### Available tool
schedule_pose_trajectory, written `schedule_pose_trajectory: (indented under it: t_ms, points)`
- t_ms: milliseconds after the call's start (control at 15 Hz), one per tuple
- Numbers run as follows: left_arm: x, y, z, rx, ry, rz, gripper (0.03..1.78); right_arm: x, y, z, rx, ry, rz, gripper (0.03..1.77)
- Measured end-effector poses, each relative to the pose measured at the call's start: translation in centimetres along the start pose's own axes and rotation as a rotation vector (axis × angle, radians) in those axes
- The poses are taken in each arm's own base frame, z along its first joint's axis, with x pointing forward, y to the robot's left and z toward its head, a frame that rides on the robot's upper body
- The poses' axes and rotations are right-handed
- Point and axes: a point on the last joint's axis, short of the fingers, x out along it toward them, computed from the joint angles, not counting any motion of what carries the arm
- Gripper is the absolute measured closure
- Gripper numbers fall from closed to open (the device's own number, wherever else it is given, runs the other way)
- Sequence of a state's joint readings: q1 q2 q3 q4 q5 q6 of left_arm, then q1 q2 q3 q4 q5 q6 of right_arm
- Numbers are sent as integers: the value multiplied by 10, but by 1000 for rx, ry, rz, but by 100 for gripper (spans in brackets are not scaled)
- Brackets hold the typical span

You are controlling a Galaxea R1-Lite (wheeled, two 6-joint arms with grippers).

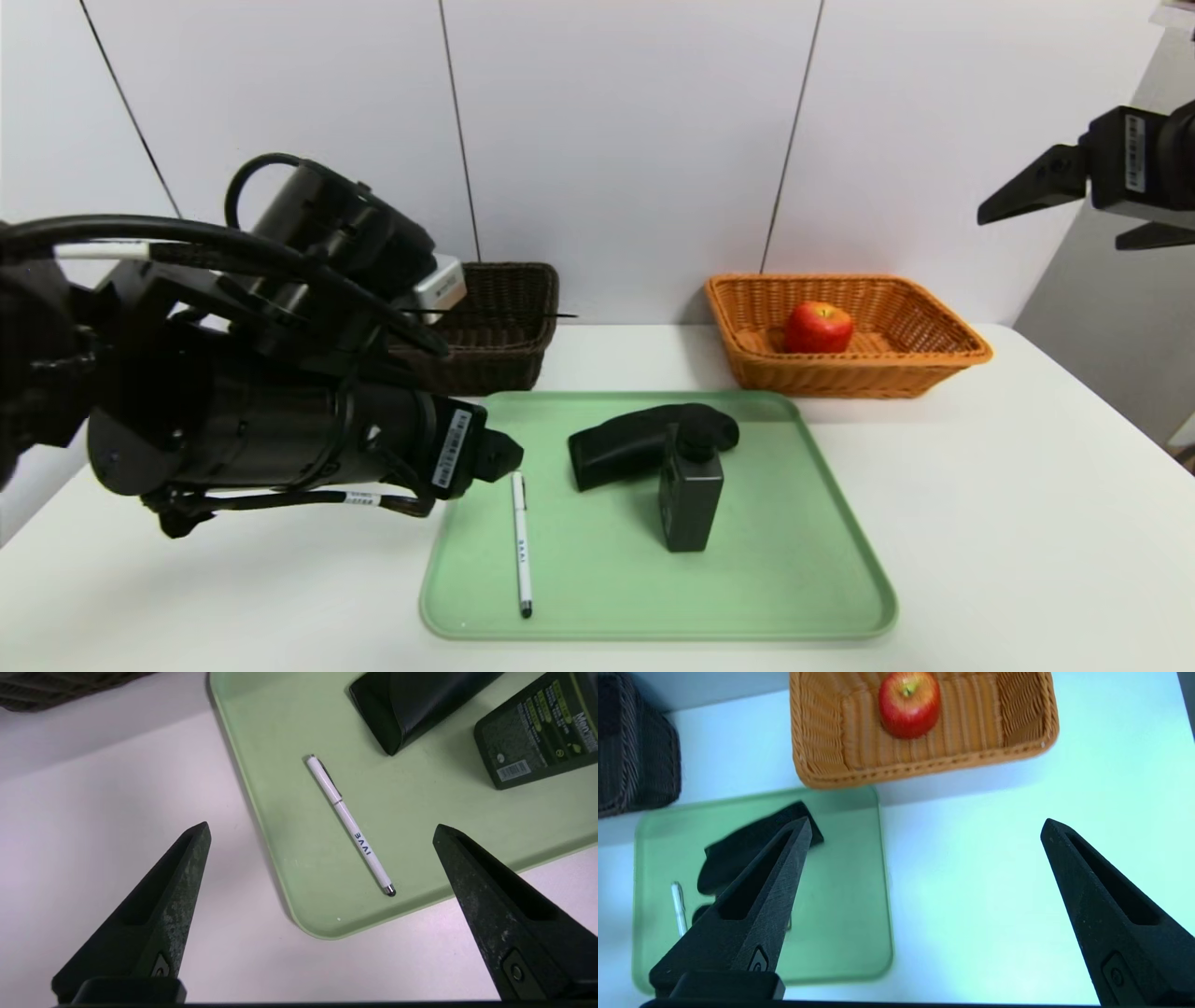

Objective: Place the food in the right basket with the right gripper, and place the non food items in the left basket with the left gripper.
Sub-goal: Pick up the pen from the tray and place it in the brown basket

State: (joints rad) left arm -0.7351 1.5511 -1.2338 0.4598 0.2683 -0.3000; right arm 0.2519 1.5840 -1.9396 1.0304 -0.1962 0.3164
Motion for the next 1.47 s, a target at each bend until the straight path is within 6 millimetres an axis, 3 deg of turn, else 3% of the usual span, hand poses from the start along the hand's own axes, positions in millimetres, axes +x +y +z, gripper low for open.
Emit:
schedule_pose_trajectory:
  t_ms: [200, 600, 1000, 1467]
  points:
    - [12, -11, 13, 9, 66, 13, 12, -11, -7, -19, -40, 146, -24, 11]
    - [38, -41, 35, -42, 266, 66, 12, -3, -11, -45, -84, 314, 33, 11]
    - [75, -60, 37, -123, 412, 138, 12, 8, -16, -51, -52, 294, 19, 11]
    - [96, -63, 30, -181, 476, 147, 12, 13, -21, -50, -31, 302, 22, 11]
